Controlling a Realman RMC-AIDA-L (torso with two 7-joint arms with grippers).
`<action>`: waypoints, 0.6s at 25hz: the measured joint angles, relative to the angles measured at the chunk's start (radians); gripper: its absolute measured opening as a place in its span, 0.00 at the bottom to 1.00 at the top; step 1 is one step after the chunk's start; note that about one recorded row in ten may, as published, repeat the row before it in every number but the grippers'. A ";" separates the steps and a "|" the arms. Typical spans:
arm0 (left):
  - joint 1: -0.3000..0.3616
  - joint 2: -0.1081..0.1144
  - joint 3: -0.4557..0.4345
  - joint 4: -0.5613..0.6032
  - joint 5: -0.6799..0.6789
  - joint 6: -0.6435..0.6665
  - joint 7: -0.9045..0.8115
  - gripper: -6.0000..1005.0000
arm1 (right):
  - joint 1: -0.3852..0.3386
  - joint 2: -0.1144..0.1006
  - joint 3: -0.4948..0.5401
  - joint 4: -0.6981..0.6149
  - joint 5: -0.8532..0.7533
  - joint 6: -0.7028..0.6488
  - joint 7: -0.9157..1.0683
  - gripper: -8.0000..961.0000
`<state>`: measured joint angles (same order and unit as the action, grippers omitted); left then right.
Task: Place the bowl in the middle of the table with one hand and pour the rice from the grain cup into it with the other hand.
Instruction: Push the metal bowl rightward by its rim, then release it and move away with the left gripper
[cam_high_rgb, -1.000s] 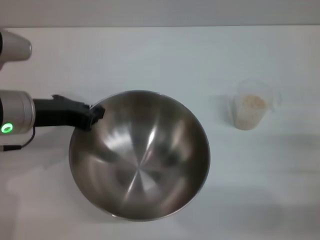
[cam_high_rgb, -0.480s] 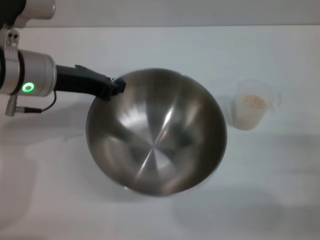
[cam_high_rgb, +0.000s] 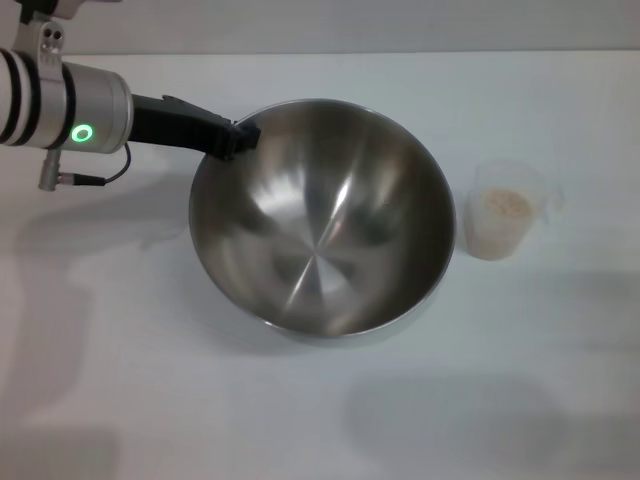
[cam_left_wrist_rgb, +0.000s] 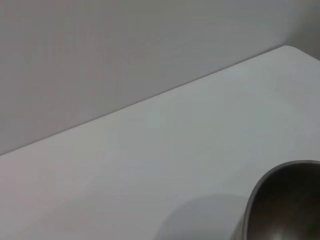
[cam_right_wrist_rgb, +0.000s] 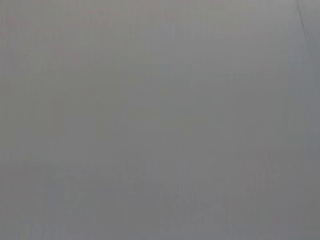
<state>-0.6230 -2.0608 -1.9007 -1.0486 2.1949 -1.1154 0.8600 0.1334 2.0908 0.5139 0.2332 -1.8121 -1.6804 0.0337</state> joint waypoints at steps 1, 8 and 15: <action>0.000 0.000 0.000 0.000 0.000 0.000 0.000 0.05 | 0.000 0.000 0.000 0.000 0.000 0.000 0.000 0.88; -0.029 -0.001 -0.004 0.068 -0.006 0.045 0.020 0.05 | -0.001 0.000 -0.009 0.000 -0.001 0.000 0.000 0.88; -0.019 -0.003 -0.003 0.076 -0.012 0.064 0.022 0.05 | -0.002 0.000 -0.014 0.000 -0.002 0.000 0.000 0.88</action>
<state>-0.6415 -2.0637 -1.9040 -0.9728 2.1833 -1.0514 0.8816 0.1318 2.0908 0.4996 0.2332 -1.8137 -1.6804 0.0337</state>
